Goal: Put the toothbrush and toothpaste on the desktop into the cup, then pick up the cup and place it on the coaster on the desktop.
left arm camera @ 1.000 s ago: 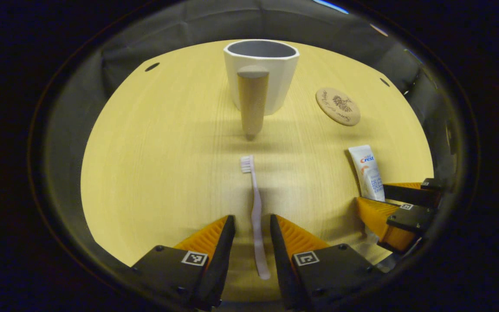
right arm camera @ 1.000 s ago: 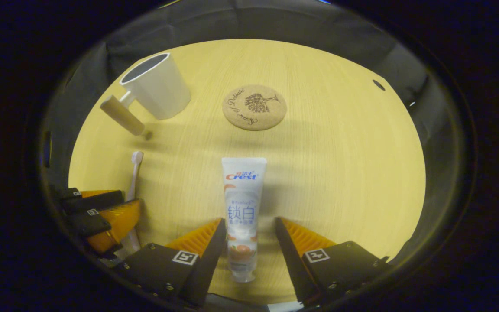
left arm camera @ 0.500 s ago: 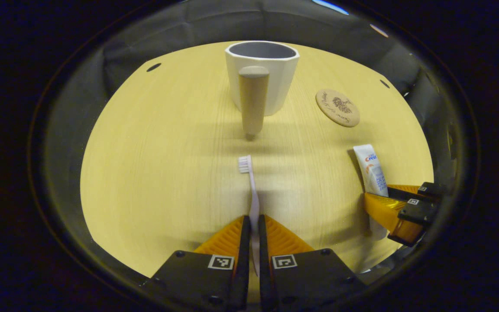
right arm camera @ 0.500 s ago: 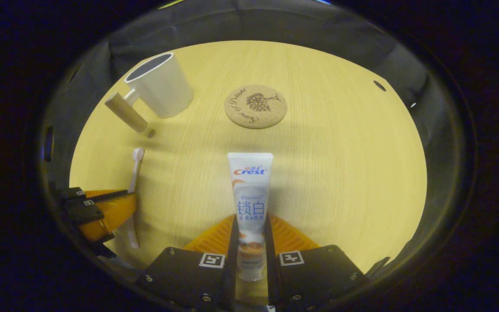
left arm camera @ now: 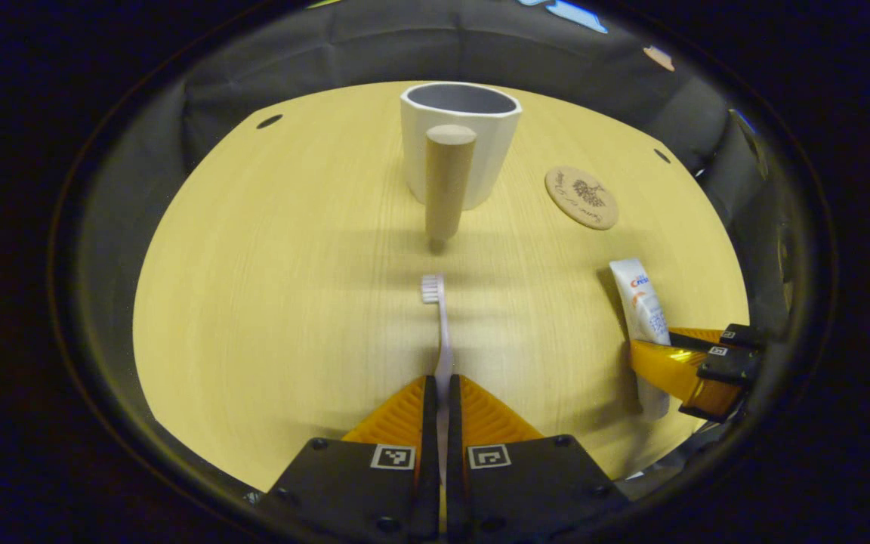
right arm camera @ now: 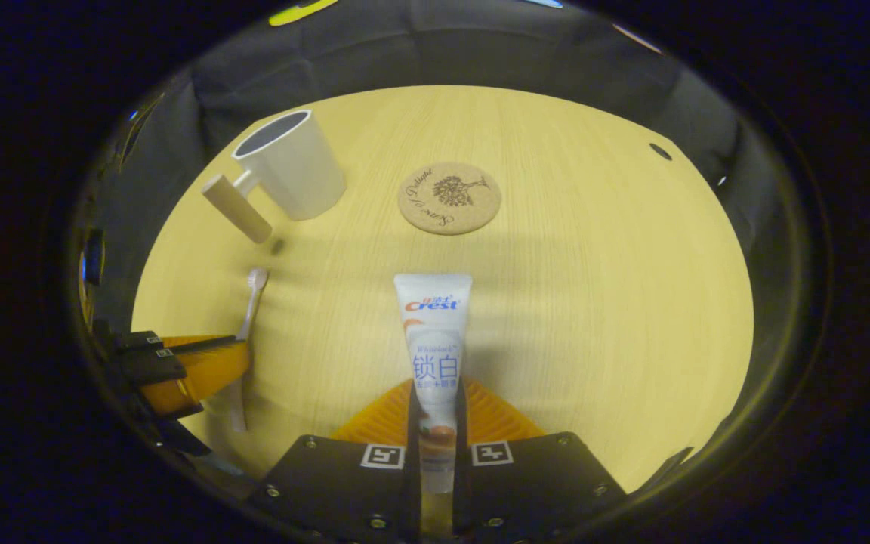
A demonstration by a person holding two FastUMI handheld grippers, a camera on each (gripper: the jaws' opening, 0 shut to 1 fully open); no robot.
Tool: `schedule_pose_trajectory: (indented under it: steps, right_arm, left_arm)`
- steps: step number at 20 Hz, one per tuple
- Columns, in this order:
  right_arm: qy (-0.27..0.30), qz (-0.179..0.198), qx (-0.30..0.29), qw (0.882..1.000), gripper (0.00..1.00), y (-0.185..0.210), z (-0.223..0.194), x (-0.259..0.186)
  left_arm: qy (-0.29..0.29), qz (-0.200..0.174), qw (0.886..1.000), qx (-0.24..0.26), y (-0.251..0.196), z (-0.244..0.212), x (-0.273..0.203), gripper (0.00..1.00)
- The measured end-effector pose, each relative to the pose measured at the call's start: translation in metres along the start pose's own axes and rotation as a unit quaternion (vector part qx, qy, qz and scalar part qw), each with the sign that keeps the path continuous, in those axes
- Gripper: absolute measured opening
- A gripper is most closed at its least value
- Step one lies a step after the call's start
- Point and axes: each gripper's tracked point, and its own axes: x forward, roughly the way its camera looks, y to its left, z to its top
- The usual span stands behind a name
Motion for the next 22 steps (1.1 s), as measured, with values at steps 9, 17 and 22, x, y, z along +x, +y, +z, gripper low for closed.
schedule_pose_trajectory:
  steps: [9,17,22]
  right_arm:
    - [-0.103,0.031,0.017,0.994,0.17,0.001,0.023,-0.037]
    - [-0.200,0.069,0.006,0.977,0.17,0.026,0.068,-0.074]
    - [-0.204,0.072,-0.005,0.976,0.17,0.034,0.070,-0.079]
  left_arm:
    - [-0.116,-0.033,0.990,-0.071,0.016,0.020,-0.041,0.11]
    - [-0.262,-0.025,0.963,-0.064,0.034,0.084,-0.107,0.11]
    - [-0.358,-0.032,0.931,-0.058,0.033,0.147,-0.142,0.11]
